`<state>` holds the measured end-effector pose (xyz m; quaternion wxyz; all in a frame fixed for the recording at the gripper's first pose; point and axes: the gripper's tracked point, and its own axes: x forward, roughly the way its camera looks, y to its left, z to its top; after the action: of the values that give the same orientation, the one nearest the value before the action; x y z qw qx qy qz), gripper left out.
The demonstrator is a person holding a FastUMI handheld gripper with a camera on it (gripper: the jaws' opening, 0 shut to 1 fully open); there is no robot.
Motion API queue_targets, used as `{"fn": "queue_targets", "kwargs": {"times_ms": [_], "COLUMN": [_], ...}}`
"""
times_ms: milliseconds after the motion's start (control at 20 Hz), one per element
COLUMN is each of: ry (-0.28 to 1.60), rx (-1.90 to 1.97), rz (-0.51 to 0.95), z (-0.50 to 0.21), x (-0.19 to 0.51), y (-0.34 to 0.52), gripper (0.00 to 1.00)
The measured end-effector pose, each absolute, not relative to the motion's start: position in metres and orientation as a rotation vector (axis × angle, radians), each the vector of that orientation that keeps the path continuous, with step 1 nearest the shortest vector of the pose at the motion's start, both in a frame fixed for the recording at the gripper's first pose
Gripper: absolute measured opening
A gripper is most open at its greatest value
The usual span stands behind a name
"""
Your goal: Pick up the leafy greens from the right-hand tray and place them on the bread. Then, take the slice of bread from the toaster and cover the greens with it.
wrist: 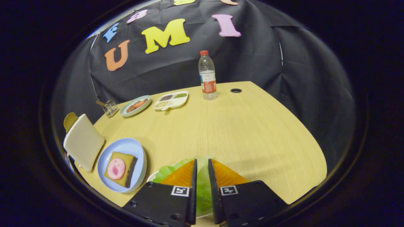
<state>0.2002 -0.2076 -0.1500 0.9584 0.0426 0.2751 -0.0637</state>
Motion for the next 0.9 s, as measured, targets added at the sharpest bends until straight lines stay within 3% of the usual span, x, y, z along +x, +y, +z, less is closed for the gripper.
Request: {"fn": "queue_targets", "kwargs": {"times_ms": [150,300,400,800,900], "ry": [0.581,0.573,0.557,0.532,0.531], "rx": [0.035,-0.107,-0.194,-0.185,-0.152], "rz": [-0.130,-0.166,-0.177,-0.228,-0.265], "z": [-0.162,-0.171,-0.176,-0.174,-0.172], "x": [0.198,0.198,0.197,0.208,0.209], "y": [-0.202,-0.203,-0.200,-0.221,-0.233], "gripper": [0.21,0.59,0.61,0.49,0.35]}}
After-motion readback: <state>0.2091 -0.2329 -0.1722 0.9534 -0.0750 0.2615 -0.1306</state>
